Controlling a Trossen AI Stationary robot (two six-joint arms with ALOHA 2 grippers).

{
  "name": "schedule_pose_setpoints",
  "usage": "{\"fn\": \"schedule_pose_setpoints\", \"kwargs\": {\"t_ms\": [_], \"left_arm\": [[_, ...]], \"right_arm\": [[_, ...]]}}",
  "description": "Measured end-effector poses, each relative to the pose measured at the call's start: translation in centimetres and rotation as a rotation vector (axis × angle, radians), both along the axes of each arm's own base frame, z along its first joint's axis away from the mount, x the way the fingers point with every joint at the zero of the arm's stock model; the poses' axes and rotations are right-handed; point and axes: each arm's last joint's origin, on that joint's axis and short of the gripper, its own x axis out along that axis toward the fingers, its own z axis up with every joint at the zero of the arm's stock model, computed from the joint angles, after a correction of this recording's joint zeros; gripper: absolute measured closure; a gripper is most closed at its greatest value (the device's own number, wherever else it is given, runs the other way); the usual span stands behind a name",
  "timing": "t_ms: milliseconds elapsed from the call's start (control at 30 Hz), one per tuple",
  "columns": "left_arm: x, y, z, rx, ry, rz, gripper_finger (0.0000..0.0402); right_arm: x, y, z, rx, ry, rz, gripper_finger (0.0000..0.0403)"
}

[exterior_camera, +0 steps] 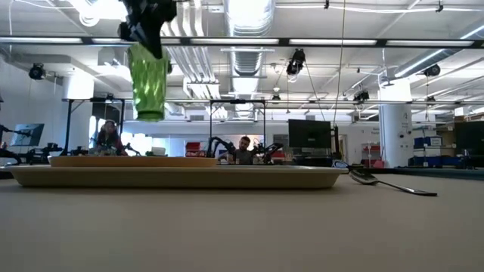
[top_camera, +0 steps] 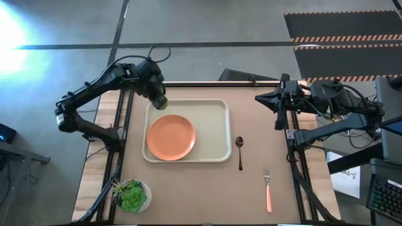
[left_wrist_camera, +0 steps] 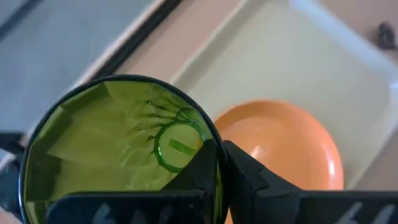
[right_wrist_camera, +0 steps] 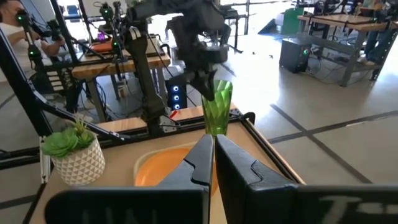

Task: Pick and place plate/cup/fork/spoon on tray
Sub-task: Move the green glass to the top left of the white serving gray

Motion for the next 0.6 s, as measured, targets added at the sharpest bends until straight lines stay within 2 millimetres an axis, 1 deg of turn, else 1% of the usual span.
{"fn": "schedule_pose_setpoints", "kwargs": {"t_ms": [167, 333, 500, 600], "left_arm": [[0.0, 0.6, -3.4, -0.106, 0.035, -0.006, 0.0401], [0.2, 1.3, -6.3, -0.117, 0.06, 0.019, 0.0401], [0.6, 2.5, -7.6, -0.07, 0.004, 0.049, 0.0402], [0.5, 2.9, -8.0, -0.073, 0.014, 0.067, 0.0402]], "right_arm": [[0.0, 0.0, 0.0, -0.008, 0.005, 0.002, 0.0394], [0.0, 0.0, -0.2, -0.006, 0.022, 0.001, 0.0394], [0.1, 0.0, -0.4, 0.01, 0.035, -0.002, 0.0394], [0.3, 0.0, -0.6, 0.016, 0.044, -0.003, 0.0394]]}}
